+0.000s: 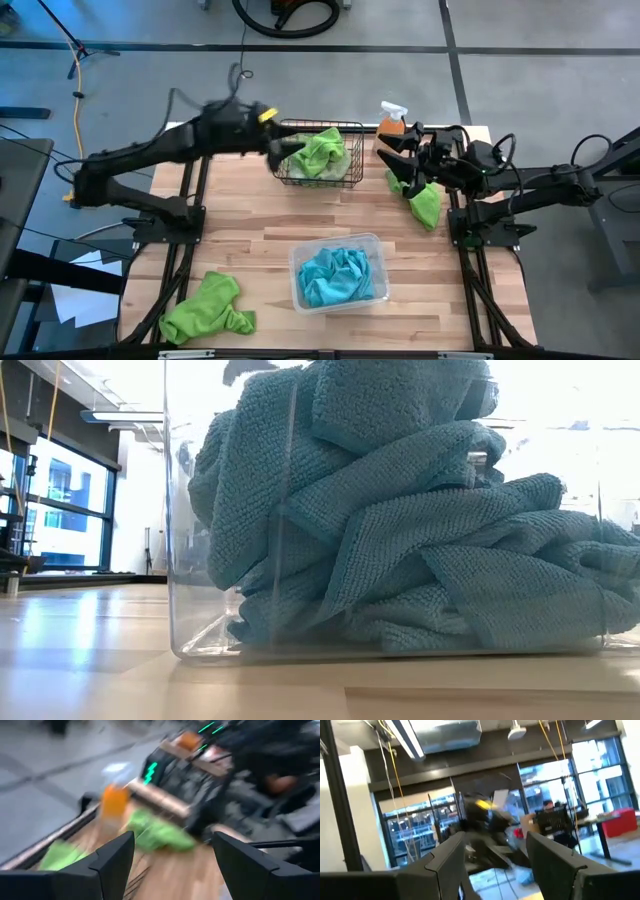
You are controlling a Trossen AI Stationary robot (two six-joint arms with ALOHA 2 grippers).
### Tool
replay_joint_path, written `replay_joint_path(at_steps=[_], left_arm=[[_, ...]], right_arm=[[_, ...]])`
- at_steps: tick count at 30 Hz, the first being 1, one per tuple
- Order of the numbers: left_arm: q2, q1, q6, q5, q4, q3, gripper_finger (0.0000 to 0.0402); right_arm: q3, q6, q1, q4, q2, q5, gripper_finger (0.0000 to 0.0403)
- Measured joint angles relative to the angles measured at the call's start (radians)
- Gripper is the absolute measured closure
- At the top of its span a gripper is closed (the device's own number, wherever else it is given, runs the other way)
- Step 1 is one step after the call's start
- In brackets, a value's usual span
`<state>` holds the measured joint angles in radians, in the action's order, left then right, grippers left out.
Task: Sort microfiber towel by color & place in baskets
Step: Put the top green towel into the wire basket
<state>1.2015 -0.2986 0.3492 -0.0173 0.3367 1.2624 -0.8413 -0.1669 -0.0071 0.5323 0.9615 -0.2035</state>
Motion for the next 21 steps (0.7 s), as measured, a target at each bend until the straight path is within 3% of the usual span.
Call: replay_joint_path(at_steps=[6, 12, 21], left_arm=[[-0.191, 0.195, -0.015, 0.059, -0.339, -0.235, 0.0144], [-0.303, 0.333, -0.022, 0.109, -0.728, -0.5, 0.0145], [-0.439, 0.367, -0.08, 0.107, -0.777, -0.614, 0.0153]], right_arm=[[0.0, -0.113, -0.022, -0.079, 0.001, 0.047, 0.0194], [0.0, -0.177, -0.026, -0.103, 0.001, 0.09, 0.0194], [0.0, -0.226, -0.026, -0.119, 0.001, 0.099, 0.0194]])
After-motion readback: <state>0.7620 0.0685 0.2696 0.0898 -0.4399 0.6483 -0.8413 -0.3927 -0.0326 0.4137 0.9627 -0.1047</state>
